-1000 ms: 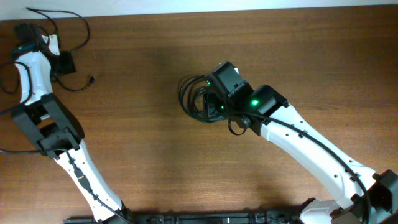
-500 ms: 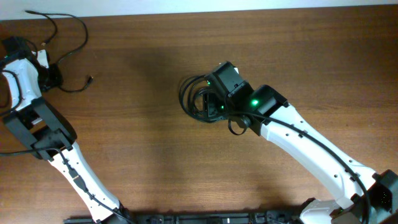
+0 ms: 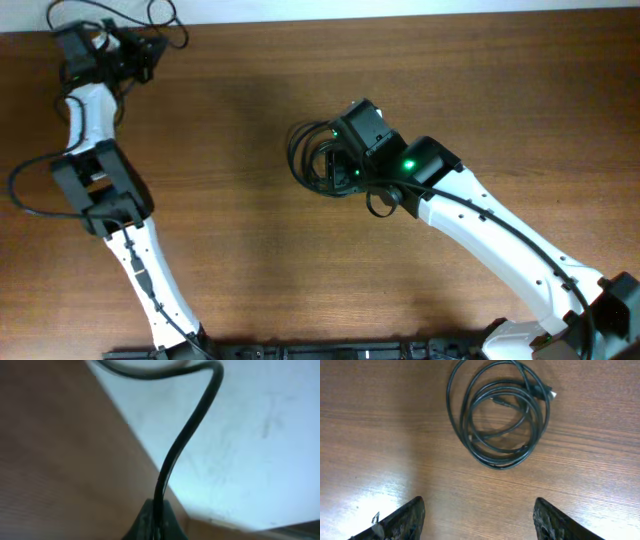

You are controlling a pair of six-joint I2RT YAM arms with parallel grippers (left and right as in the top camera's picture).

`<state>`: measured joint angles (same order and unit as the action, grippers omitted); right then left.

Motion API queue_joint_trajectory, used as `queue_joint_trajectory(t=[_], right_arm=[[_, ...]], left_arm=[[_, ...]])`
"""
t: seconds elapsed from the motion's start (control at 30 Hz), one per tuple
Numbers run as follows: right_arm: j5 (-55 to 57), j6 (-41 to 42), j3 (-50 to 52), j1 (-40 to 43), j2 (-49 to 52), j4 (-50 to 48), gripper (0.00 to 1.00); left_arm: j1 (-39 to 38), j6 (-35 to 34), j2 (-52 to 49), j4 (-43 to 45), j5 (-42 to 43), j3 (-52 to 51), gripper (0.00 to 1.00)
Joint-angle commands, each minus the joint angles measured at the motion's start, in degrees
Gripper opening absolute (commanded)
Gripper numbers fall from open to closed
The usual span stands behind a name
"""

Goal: Untangle cables

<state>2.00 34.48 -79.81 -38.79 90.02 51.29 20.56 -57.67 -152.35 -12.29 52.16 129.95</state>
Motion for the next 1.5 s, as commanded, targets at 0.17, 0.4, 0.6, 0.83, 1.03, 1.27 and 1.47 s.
queue_joint_trajectory(t=[0.17, 0.4, 0.6, 0.83, 1.03, 1.27, 1.47], right_arm=[[-0.90, -0.13, -0.11, -0.20, 0.04, -0.09, 0.67], [-0.90, -0.13, -0.11, -0.20, 0.22, -1.11, 0.68], [8.00, -0.13, -0.09, -0.04, 0.37, 2.58, 0.68], [12.52, -0.87, 0.00, 27.26, 0.37, 12.04, 0.97], [12.66, -1.20, 0.00, 35.43, 0.37, 12.20, 0.99], [12.66, -1.22, 0.00, 35.43, 0.37, 12.20, 0.99], [12.66, -1.20, 0.00, 35.43, 0.37, 12.20, 0.99]], left_arm=[[-0.02, 9.27, 1.44, -0.15, -8.09, 0.68, 0.99], [-0.11, 38.07, 13.05, -29.24, -60.57, 0.68, 0.99], [-0.11, 42.36, 13.97, -42.27, -41.94, 0.68, 0.99], [-15.19, 65.13, 22.71, -62.71, -19.37, -0.02, 0.99], [-35.43, 66.42, 21.27, -63.19, -38.71, -0.61, 0.99], [-43.98, 69.13, 10.80, -59.39, -47.50, -0.61, 0.98], [-42.73, 72.37, 8.61, -58.47, -47.47, -0.70, 0.85]])
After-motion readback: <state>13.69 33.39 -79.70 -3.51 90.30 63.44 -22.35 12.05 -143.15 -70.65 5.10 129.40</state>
